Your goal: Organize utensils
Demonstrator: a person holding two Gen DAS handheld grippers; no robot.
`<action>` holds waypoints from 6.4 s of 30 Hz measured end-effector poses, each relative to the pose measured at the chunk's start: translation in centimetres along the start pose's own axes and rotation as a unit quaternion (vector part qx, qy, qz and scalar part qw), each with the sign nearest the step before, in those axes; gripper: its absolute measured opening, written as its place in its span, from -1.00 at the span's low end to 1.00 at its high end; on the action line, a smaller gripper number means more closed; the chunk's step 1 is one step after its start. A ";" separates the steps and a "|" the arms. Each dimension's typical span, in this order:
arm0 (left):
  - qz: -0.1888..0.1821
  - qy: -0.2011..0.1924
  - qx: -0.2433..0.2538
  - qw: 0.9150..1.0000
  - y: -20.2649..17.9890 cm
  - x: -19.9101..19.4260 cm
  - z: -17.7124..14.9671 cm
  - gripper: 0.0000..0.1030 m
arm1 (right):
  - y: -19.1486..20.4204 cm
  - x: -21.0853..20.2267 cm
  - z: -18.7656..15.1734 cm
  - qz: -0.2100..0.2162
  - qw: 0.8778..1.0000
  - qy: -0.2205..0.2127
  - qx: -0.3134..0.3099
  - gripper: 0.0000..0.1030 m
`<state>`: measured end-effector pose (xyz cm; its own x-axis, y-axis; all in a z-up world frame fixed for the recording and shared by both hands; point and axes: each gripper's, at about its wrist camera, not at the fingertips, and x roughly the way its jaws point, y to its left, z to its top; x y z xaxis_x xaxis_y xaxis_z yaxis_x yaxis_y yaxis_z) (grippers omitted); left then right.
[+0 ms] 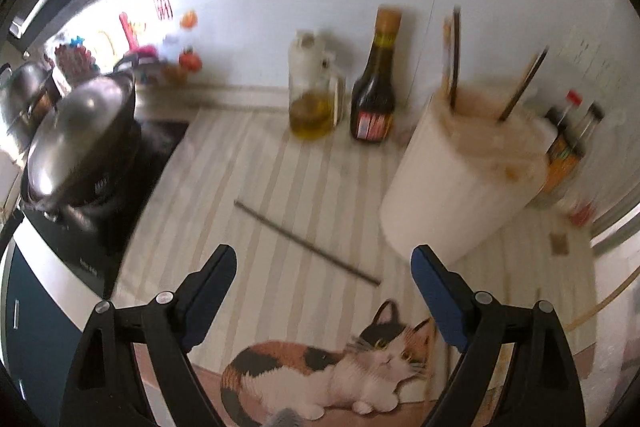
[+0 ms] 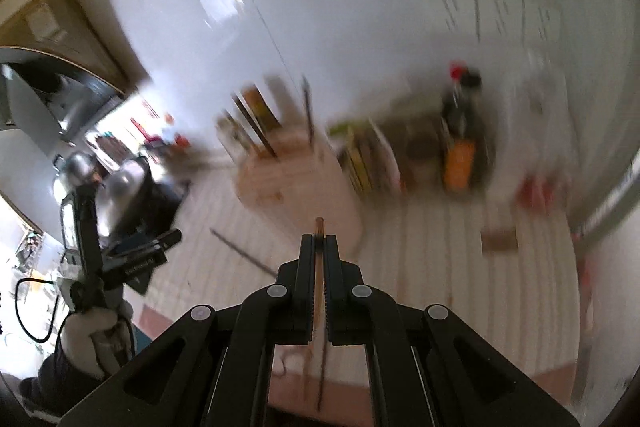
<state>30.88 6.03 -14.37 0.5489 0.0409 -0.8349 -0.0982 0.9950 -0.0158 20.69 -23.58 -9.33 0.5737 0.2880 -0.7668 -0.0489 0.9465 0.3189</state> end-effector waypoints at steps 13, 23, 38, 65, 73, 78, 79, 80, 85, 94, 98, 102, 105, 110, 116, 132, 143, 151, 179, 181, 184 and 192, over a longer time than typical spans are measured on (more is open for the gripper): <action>0.063 0.068 -0.064 0.994 2.0 9.3 -1.5 0.91 | -5.9 18.8 3.5 -0.014 0.982 0.186 0.027 -0.93; 0.064 0.168 -0.150 0.972 2.4 17.8 -0.6 0.85 | -9.6 29.1 0.6 -0.089 0.963 0.250 0.053 -0.94; 0.074 0.202 -0.033 0.976 0.3 20.2 -2.4 -0.92 | -9.8 27.8 -2.7 -0.051 0.967 0.233 0.089 -0.90; 0.006 0.225 0.022 0.974 -2.1 16.4 -8.5 -0.42 | -5.2 30.3 -14.2 -0.129 0.956 0.262 0.026 -0.85; 0.002 0.216 0.046 0.975 -3.6 17.0 -6.9 -0.93 | -5.0 31.3 -12.4 -0.120 0.958 0.258 0.033 -0.87; -0.014 0.195 0.041 0.980 -3.3 13.6 -6.7 -0.93 | -5.3 28.0 -13.2 -0.091 0.973 0.207 0.056 -0.87; -0.017 0.188 0.040 0.981 -3.2 12.6 -6.8 -0.93 | -5.1 27.3 -13.2 -0.086 0.975 0.195 0.060 -0.87; -0.021 0.181 0.038 0.982 -3.2 11.7 -6.8 -0.93 | -4.7 26.9 -13.0 -0.084 0.977 0.185 0.062 -0.87; -0.037 0.144 0.043 0.988 -3.1 7.0 -6.1 -0.93 | -2.2 23.2 -12.2 -0.067 0.987 0.128 0.070 -0.87; -0.078 0.035 0.041 0.995 -3.2 -1.4 -1.0 -0.94 | -1.3 12.7 -5.0 -0.024 0.997 0.006 0.068 -0.87; -0.098 -0.021 0.032 0.994 -3.2 -5.2 2.1 -0.95 | 0.9 8.4 -1.1 0.001 0.998 -0.047 0.050 -0.87; -0.112 -0.064 0.027 0.991 -3.1 -8.7 5.1 -0.95 | 3.6 5.1 2.7 0.026 0.996 -0.082 0.028 -0.87; -0.117 -0.091 0.024 0.989 -2.9 -10.6 7.4 -0.95 | 5.1 3.5 5.5 0.035 0.994 -0.105 0.009 -0.87; -0.119 -0.121 0.022 0.985 -3.2 -12.5 10.7 -0.95 | 6.8 2.4 9.9 0.039 0.989 -0.140 -0.002 -0.87; -0.121 -0.134 0.028 0.983 -4.3 -12.6 13.7 -0.95 | 7.7 2.8 14.5 0.030 0.985 -0.167 -0.013 -0.87; -0.104 -0.102 0.046 0.988 -9.0 -5.4 17.6 -0.95 | 5.0 11.1 17.6 0.035 0.970 -0.240 -0.002 -0.87; -0.104 -0.064 0.052 0.991 -9.8 -1.8 16.3 -0.95 | 3.8 12.0 14.3 0.044 0.967 -0.252 -0.016 -0.87; -0.103 -0.049 0.047 0.992 -9.5 -0.1 15.9 -0.95 | 3.8 12.0 12.7 0.035 0.964 -0.264 -0.024 -0.87; -0.040 -0.124 0.014 0.991 -4.9 -6.5 13.6 1.00 | 2.3 4.7 10.3 -0.003 0.966 -0.259 0.020 0.96; -0.034 -0.127 0.020 0.991 -4.6 -6.5 12.6 1.00 | 1.9 3.7 8.8 -0.022 0.968 -0.249 0.024 1.00; -0.032 -0.122 0.028 0.992 -4.4 -6.2 10.3 1.00 | 0.9 2.7 6.1 -0.062 0.965 -0.253 0.034 1.00; 0.003 -0.041 0.070 0.997 -6.0 -0.9 2.3 1.00 | -4.2 4.9 -0.7 -0.117 0.980 -0.152 0.052 1.00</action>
<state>32.92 0.26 -12.25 0.6146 0.0483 -0.7874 0.0122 0.9974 0.0707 23.09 -26.03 -14.79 0.7771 -0.0077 -0.6293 0.1881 0.9570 0.2206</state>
